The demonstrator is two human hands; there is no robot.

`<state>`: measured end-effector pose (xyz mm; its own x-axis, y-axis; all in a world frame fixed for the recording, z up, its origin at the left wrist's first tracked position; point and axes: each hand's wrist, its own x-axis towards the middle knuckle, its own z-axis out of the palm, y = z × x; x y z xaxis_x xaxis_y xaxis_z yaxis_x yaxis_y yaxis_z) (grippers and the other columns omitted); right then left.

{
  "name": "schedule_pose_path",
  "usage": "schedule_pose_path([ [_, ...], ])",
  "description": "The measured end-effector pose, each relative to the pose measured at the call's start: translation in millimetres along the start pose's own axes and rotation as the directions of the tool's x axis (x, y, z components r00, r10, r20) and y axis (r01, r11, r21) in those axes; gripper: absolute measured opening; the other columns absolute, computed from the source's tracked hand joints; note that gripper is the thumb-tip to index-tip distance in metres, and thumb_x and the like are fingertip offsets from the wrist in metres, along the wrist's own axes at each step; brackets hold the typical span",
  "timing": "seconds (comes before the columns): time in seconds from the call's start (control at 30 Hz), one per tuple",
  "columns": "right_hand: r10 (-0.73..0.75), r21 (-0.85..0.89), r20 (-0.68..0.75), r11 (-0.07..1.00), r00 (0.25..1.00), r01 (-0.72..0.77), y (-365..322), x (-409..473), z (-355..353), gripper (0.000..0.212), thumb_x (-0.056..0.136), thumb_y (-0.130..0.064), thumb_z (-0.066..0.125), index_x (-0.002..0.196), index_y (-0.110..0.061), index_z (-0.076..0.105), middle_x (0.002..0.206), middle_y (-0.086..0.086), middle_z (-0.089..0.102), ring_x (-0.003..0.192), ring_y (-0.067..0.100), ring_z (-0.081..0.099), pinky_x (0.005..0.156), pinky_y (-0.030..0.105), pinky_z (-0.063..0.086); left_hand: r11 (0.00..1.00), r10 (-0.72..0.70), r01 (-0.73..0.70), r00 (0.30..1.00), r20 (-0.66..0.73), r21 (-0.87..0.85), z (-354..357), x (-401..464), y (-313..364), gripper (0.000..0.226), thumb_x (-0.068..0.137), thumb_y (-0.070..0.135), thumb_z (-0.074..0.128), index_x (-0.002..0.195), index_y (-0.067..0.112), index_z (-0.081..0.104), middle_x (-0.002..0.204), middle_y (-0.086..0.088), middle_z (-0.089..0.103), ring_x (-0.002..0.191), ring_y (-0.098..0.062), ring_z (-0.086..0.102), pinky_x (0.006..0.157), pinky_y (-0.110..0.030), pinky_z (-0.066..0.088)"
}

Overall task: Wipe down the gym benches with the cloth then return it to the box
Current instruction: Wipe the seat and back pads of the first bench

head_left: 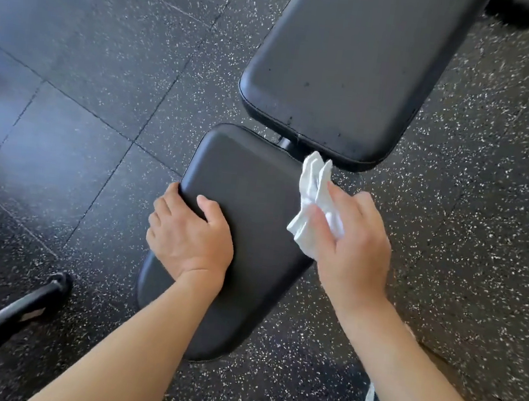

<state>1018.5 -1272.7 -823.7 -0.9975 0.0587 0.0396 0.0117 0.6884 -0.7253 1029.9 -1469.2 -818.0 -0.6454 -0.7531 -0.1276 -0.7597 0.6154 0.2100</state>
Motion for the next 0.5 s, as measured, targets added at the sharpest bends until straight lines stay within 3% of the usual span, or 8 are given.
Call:
schedule_pose_path([
  [0.13,0.216,0.132,-0.203,0.972,0.955,-0.192,-8.3,14.1,18.8,0.031,0.099,-0.043,0.061,0.119,-0.020,0.070,0.094,-0.008,0.053,0.083,0.018,0.051,0.070,0.035,0.040,1.000,0.020,-0.020,1.000,0.001,0.002,2.1,2.8,-1.6,0.056,0.104,0.043,0.033,0.151,0.014,0.044,0.144,-0.014,0.053,0.130,-0.038,0.049,0.110,-0.057,0.036],
  [0.23,0.367,0.311,-0.259,0.908,0.893,-0.282,-7.6,-24.5,29.2,0.024,0.101,-0.042,0.061,0.118,-0.025,0.063,0.098,-0.008,0.064,0.085,0.018,0.059,0.071,0.034,0.044,0.999,0.039,-0.040,0.999,-0.022,-0.007,5.7,4.4,-4.9,0.056,0.105,0.043,0.034,0.151,0.013,0.043,0.150,-0.013,0.050,0.135,-0.037,0.046,0.113,-0.058,0.034],
  [0.3,0.484,0.397,-0.207,0.836,0.850,-0.379,-11.8,-73.5,43.5,0.023,0.102,-0.051,0.055,0.112,-0.030,0.054,0.091,-0.008,0.070,0.079,0.020,0.064,0.064,0.033,0.040,0.999,0.041,-0.041,0.999,-0.029,-0.021,7.9,5.6,-6.9,0.057,0.104,0.044,0.032,0.151,0.013,0.043,0.150,-0.012,0.049,0.134,-0.037,0.047,0.114,-0.057,0.033],
  [0.37,0.551,0.409,-0.058,0.774,0.833,-0.483,-21.1,-134.5,62.2,0.027,0.100,-0.059,0.042,0.105,-0.032,0.047,0.083,-0.005,0.070,0.077,0.029,0.065,0.062,0.035,0.035,0.998,0.050,-0.051,0.998,-0.037,-0.025,9.8,5.9,-7.9,0.056,0.104,0.044,0.031,0.149,0.013,0.044,0.148,-0.013,0.050,0.133,-0.038,0.047,0.112,-0.056,0.032],
  [0.43,0.572,0.373,0.082,0.741,0.816,-0.558,-34.8,-186.0,75.3,0.044,0.096,-0.067,0.030,0.115,-0.032,0.048,0.084,-0.001,0.071,0.081,0.030,0.066,0.064,0.037,0.037,0.998,0.055,-0.057,0.997,-0.050,-0.025,10.6,6.0,-7.2,0.056,0.104,0.044,0.030,0.148,0.013,0.045,0.148,-0.013,0.050,0.133,-0.039,0.047,0.112,-0.055,0.032],
  [0.5,0.582,0.386,0.115,0.720,0.805,-0.576,-46.3,-209.4,80.1,0.050,0.094,-0.071,0.030,0.121,-0.032,0.048,0.081,-0.003,0.070,0.078,0.028,0.066,0.065,0.039,0.045,0.998,0.052,-0.053,0.997,-0.055,-0.018,10.8,6.2,-7.3,0.056,0.104,0.044,0.030,0.149,0.013,0.044,0.148,-0.013,0.050,0.134,-0.039,0.047,0.112,-0.056,0.033],
])
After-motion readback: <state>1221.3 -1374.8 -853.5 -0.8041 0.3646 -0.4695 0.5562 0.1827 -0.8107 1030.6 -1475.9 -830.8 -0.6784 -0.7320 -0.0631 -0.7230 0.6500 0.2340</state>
